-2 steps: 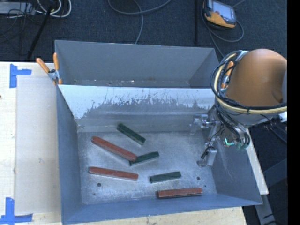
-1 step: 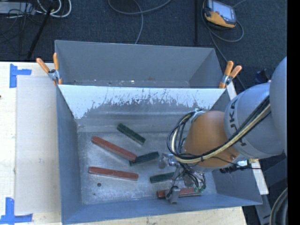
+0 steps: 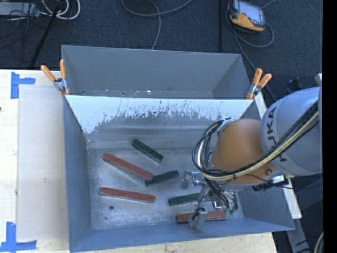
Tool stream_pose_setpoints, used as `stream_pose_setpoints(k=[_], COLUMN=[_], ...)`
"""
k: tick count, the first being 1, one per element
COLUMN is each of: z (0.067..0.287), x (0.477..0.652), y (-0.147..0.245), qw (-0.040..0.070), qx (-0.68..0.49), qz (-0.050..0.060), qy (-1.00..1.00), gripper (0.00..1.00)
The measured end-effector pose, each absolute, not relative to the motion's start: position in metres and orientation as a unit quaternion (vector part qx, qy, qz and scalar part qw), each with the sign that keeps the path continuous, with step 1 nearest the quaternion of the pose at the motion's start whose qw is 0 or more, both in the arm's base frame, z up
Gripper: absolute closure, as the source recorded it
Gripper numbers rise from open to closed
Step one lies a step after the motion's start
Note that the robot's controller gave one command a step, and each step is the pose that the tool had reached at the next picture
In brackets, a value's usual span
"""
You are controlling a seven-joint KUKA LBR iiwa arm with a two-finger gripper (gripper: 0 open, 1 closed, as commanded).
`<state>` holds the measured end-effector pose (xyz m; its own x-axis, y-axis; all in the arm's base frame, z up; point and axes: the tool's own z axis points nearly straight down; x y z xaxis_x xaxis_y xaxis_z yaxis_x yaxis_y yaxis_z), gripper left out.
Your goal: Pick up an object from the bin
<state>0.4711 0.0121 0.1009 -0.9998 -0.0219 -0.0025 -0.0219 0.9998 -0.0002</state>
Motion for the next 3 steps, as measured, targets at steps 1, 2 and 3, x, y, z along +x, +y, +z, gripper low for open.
stream_pose_setpoints(k=[1,2,3], z=[0.099,0.07,0.07], x=[0.472,0.478,0.479], y=[0.019,0.018,0.018], qw=[0.0,0.003,0.001], qx=[-0.019,0.014,0.013], qz=[0.0,0.0,0.0], qy=[1.0,1.0,1.0], gripper=[0.0,0.0,0.0])
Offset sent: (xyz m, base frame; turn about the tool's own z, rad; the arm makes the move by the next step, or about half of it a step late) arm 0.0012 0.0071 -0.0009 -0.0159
